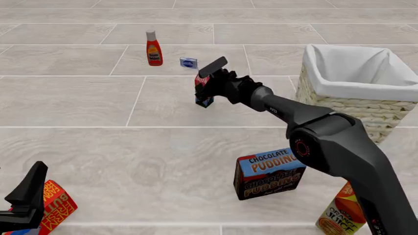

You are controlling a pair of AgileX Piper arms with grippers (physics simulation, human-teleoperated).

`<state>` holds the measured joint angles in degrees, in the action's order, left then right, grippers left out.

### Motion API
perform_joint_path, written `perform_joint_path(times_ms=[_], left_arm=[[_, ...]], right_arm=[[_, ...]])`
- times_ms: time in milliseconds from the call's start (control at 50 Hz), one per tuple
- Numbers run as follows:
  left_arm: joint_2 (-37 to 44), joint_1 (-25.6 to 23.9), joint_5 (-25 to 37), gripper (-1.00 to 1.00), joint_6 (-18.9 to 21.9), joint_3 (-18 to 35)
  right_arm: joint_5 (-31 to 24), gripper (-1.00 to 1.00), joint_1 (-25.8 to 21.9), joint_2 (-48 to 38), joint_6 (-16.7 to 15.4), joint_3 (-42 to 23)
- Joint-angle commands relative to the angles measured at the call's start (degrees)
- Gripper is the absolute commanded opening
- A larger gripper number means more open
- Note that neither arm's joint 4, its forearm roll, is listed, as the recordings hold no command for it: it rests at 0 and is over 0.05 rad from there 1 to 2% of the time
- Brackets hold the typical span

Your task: Pick the milk and place it in the basket.

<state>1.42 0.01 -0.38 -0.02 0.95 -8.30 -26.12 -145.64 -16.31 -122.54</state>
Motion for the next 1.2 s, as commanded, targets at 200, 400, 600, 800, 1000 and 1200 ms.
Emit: perform_joint_path(times_ms=[200,400,600,800,1000,1200], left_arm=[[0.0,0.0,0.0,1.0,0.0,0.0],[0.0,0.0,0.0,1.0,0.0,0.0],[0.0,0.0,0.0,1.0,0.0,0.0],[0.0,0.0,0.0,1.0,0.0,0.0],[0.0,0.0,0.0,1.0,0.0,0.0],[0.0,0.0,0.0,1.0,0.0,0.0]], right_arm=[[1.0,-1.0,-0.3,1.0,0.0,1.6],[1.3,-1.0,-0.3,1.8,-0.6,2.3],[3.8,-1.0,-0.9,6.9,-1.2,7.8],[4.2,-1.0,-1.0,11.0,-1.7,10.3],[5.7,-1.0,-1.3,16.4,-2.6,15.1],[4.9,-1.0,-1.2,21.1,-3.2,17.6]])
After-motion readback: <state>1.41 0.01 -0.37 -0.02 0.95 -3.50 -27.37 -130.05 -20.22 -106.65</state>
